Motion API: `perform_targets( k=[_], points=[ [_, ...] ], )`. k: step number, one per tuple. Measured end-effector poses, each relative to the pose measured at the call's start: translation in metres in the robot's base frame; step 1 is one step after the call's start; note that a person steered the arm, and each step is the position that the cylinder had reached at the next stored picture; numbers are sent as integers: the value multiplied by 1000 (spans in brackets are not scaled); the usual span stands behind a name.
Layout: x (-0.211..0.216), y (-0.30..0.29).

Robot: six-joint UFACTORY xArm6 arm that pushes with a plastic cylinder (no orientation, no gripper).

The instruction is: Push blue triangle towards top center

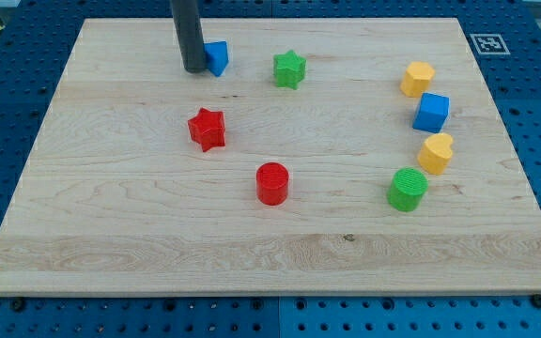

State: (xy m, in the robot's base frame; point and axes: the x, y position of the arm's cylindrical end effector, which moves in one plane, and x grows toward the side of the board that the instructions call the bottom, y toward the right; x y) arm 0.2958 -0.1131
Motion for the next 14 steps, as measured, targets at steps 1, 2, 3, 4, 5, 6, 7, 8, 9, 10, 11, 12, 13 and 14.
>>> perform_targets(
  k=[1,2,3,4,5,6,7,8,9,10,11,12,13,14],
  points=[
    [-6,0],
    [-6,0],
    [-2,11],
    [-2,28],
    [-2,53],
    [-4,81],
    [-13,106],
    [-17,109],
    [-34,102],
    [-45,103],
    [-45,103],
    [-47,103],
    [-57,103],
    [-58,103]
  ],
)
